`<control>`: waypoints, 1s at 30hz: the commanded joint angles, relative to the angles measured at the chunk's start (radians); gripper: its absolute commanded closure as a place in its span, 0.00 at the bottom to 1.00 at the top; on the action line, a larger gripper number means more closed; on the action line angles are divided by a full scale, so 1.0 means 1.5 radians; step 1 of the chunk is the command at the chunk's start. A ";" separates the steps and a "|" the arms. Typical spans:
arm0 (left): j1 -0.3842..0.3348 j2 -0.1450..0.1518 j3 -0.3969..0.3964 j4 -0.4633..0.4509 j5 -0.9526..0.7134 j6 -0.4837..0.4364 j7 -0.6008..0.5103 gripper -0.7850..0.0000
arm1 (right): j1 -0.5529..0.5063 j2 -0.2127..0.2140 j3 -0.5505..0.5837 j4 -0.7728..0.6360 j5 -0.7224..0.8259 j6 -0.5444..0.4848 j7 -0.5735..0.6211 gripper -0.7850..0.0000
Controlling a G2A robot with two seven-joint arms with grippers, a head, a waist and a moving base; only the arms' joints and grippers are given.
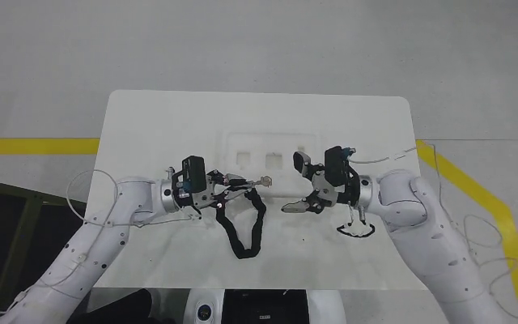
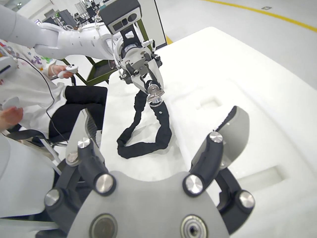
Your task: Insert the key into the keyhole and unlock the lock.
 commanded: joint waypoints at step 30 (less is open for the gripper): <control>0.007 -0.019 -0.003 0.020 -0.010 -0.035 0.006 1.00 | 0.001 -0.018 -0.054 -0.067 -0.500 0.040 -0.276 0.60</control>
